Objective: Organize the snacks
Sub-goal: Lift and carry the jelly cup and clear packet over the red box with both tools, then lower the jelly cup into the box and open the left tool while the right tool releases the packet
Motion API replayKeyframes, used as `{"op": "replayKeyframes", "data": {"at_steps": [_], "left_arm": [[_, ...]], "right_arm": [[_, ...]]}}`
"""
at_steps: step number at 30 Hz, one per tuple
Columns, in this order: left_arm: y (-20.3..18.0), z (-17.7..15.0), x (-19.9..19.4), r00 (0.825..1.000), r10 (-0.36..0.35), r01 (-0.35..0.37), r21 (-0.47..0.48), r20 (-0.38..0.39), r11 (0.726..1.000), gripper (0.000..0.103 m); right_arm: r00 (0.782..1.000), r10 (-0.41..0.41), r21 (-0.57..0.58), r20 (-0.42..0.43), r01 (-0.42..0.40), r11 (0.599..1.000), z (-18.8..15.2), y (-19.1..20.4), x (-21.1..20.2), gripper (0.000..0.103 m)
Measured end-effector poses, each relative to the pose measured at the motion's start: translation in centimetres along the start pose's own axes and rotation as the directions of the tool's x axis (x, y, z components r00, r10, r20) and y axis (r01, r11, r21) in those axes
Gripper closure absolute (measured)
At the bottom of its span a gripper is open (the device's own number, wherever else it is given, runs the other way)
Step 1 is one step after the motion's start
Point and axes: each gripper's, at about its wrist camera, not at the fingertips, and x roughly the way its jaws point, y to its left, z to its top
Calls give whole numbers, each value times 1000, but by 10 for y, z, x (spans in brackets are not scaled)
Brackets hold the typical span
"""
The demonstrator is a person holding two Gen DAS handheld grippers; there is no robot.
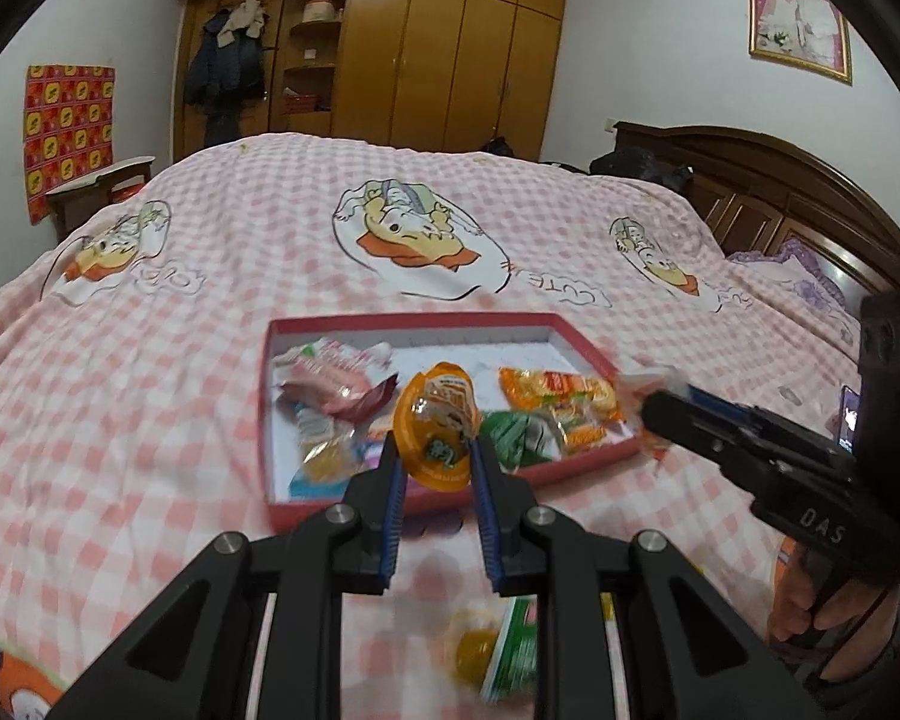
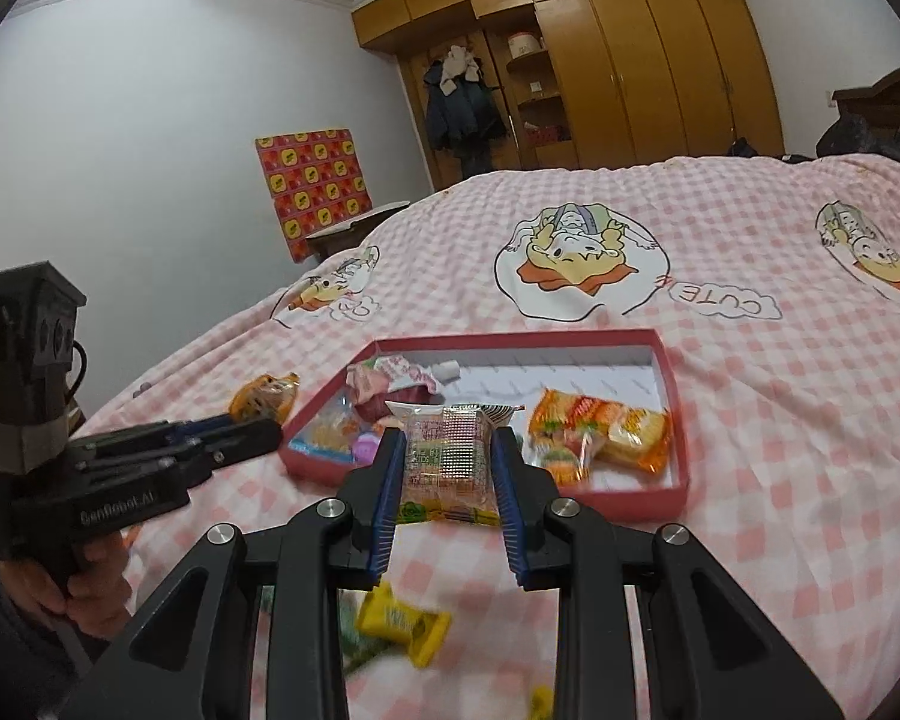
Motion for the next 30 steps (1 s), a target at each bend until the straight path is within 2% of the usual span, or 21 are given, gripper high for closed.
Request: {"op": "replayKeyframes", "data": {"at_steps": [10, 16, 21, 30], "left_arm": [[-3, 39, 38, 999, -32, 32, -1, -1, 999, 81], [7, 52, 72, 1000, -20, 19, -26, -24, 999, 81], [9, 48, 89, 998, -25, 23, -29, -56, 999, 81], [18, 31, 123, 994, -26, 21, -50, -105, 999, 81]], "right_arm": [[999, -6, 77, -53, 11, 997, 42, -19, 40, 73], [997, -17, 115, -82, 26, 993, 61, -31, 66, 73], [992, -23, 120, -123, 38, 992, 62, -31, 87, 73], [976, -38, 164, -215, 75, 984, 42, -36, 133, 73]]}}
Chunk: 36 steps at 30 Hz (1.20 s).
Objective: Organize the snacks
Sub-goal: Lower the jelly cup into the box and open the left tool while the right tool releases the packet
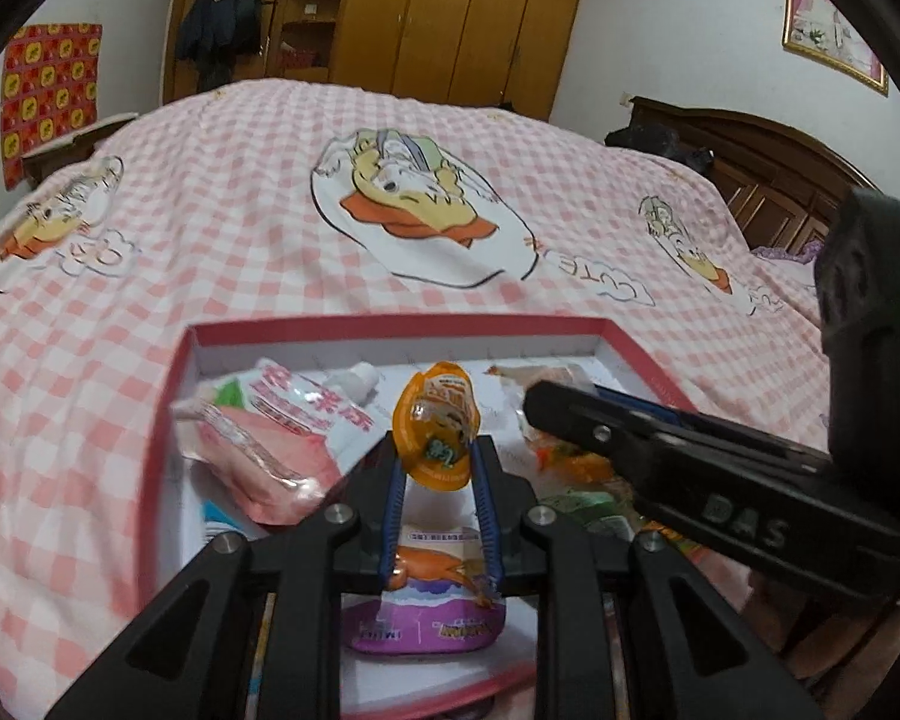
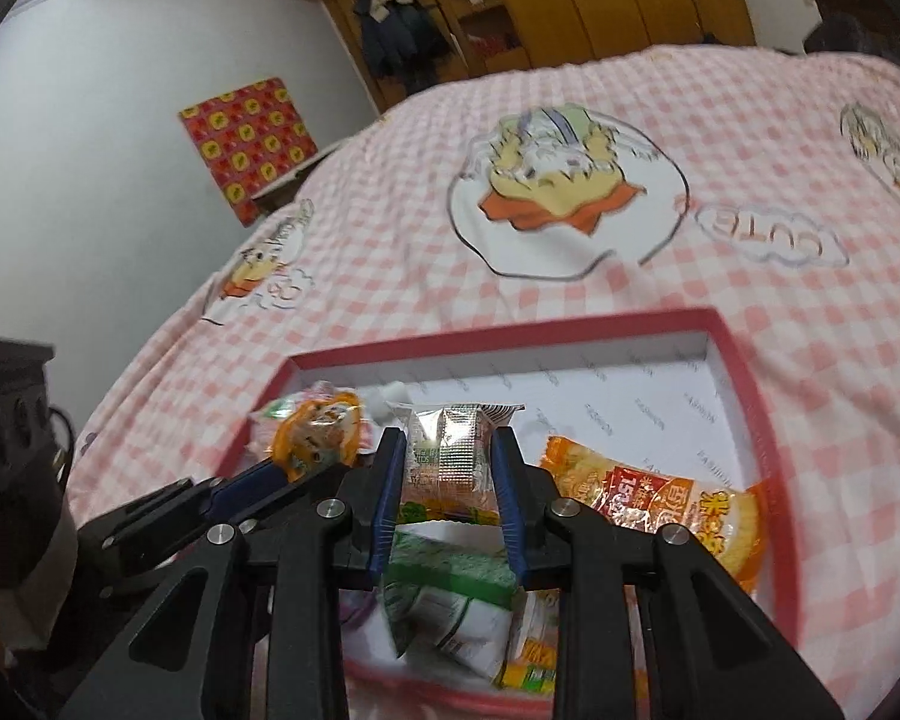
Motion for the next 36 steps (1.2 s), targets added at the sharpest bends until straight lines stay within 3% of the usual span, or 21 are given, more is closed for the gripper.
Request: {"op": "replayKeyframes", "data": {"at_steps": [3, 7, 21, 23, 30, 36], "left_arm": [[-2, -1, 5, 999, 38, -38, 26, 6, 999, 81], [-9, -4, 3, 998, 65, -66, 67, 19, 996, 80], [-2, -2, -10, 997, 57, -59, 40, 48, 997, 79], [0, -1, -12, 997, 56, -57, 33, 47, 998, 76], [6, 3, -22, 997, 39, -38, -3, 63, 999, 52], [11, 6, -33, 995, 31, -28, -24, 99, 999, 42]], "right_arm": [[999, -45, -2, -11, 45, 999, 0, -4, 13, 73], [999, -44, -12, -16, 44, 999, -3, -6, 18, 73], [998, -56, -55, -31, 54, 997, -5, -6, 12, 73], [998, -62, -67, -34, 59, 996, -6, -5, 13, 73], [997, -63, -82, -32, 60, 995, -6, -4, 12, 70], [999, -42, -88, -23, 40, 995, -7, -3, 9, 58]]}}
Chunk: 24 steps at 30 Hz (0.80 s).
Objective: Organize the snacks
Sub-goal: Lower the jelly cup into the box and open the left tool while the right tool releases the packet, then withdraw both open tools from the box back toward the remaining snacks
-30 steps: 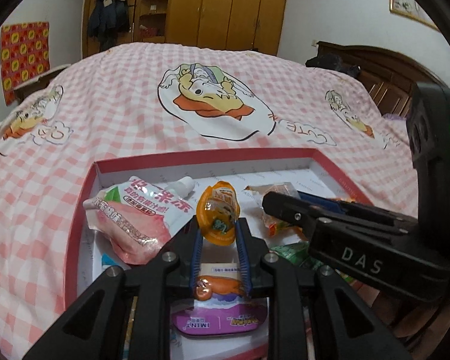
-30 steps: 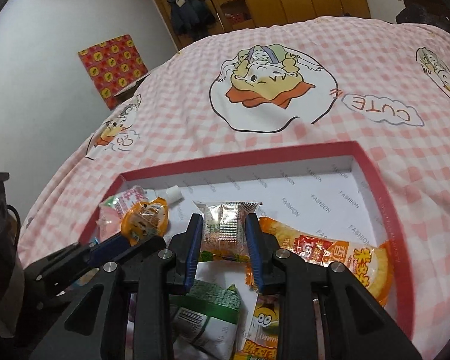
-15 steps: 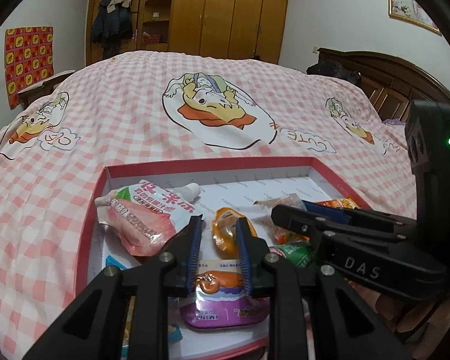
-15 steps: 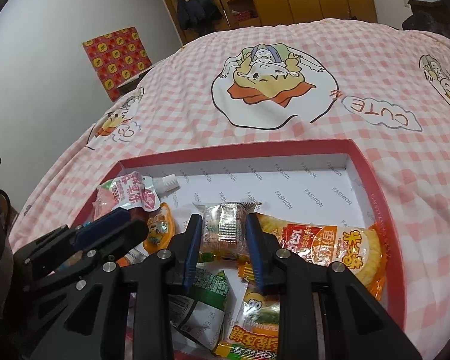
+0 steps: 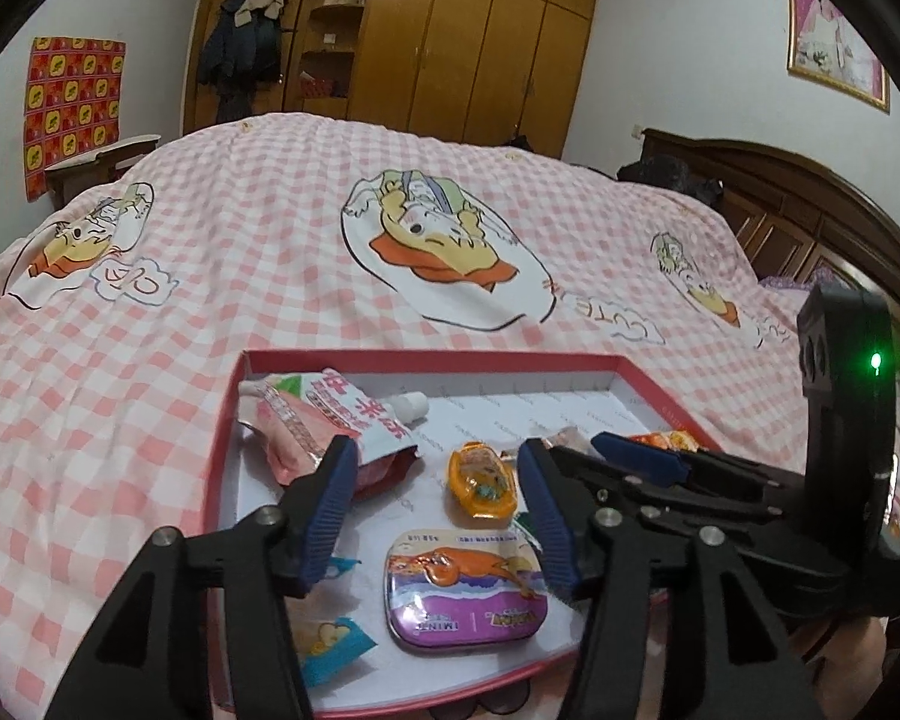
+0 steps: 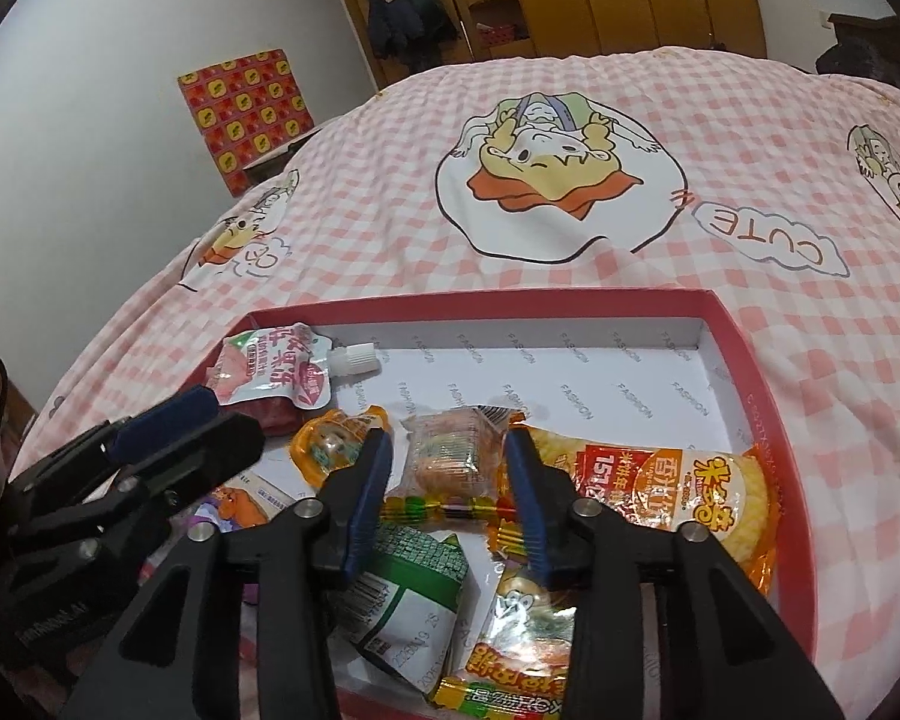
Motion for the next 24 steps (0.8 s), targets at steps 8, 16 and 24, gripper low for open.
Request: {"op": "replayKeyframes", "data": {"at_steps": [8, 16, 24], "left_arm": [[7, 5, -8, 1000, -4, 5, -29, 28, 1000, 32], [7, 5, -8, 1000, -1, 2, -27, 28, 1000, 31], [7, 4, -8, 999, -5, 6, -30, 34, 1000, 31]], "right_arm": [[999, -2, -24, 46, 3, 1000, 0, 6, -9, 38], [998, 1, -24, 60, 0, 1000, 1, 6, -11, 33], [998, 6, -31, 68, -4, 999, 0, 7, -13, 33]]}}
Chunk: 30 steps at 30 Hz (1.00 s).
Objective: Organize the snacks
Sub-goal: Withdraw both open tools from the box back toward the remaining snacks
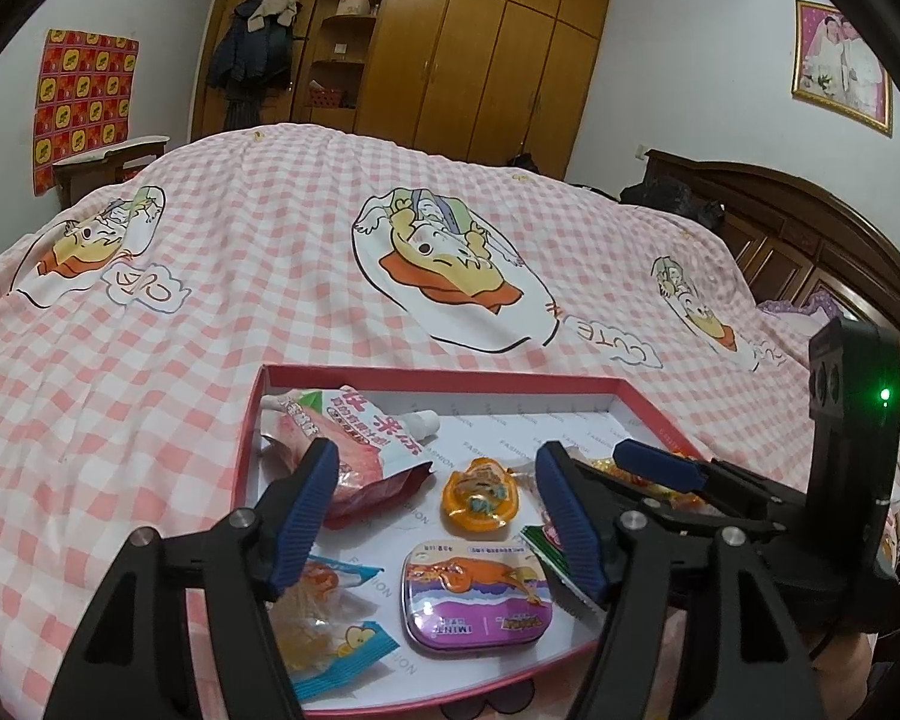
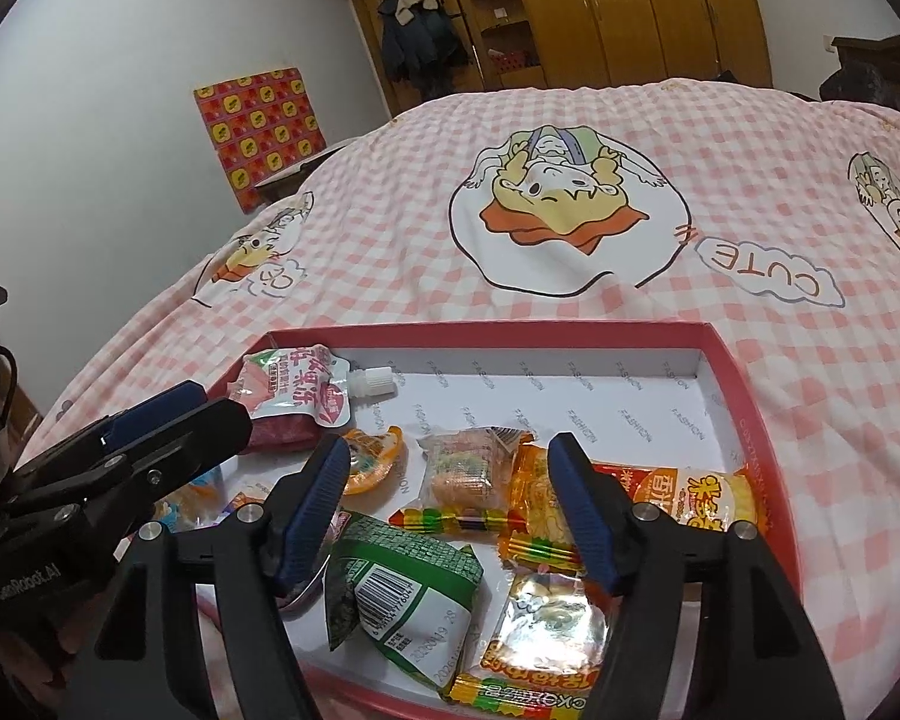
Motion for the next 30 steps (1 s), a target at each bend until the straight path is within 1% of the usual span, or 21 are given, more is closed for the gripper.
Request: {"op": "replayKeyframes", "data": {"at_steps": [6, 12, 17, 30], "left_arm": [[0, 0, -1, 1000, 2, -2, 0, 1, 1000, 31], [-1, 0, -5, 1000, -11, 11, -3, -2, 1000, 31], [-5, -1, -13, 1000, -21, 21, 4, -7, 1000, 31], [-17, -14, -41, 1000, -9, 10, 13, -19, 1000, 31]], "right_arm": [[1000, 2, -4, 7, -2, 1000, 0, 1, -1, 33], [1000, -5, -10, 11, 5, 1000, -1, 2, -9, 33], [1000, -16, -17, 16, 16, 1000, -2, 5, -21, 33], [1000, 0, -15, -2, 0, 1000, -14, 14, -43, 33]]}}
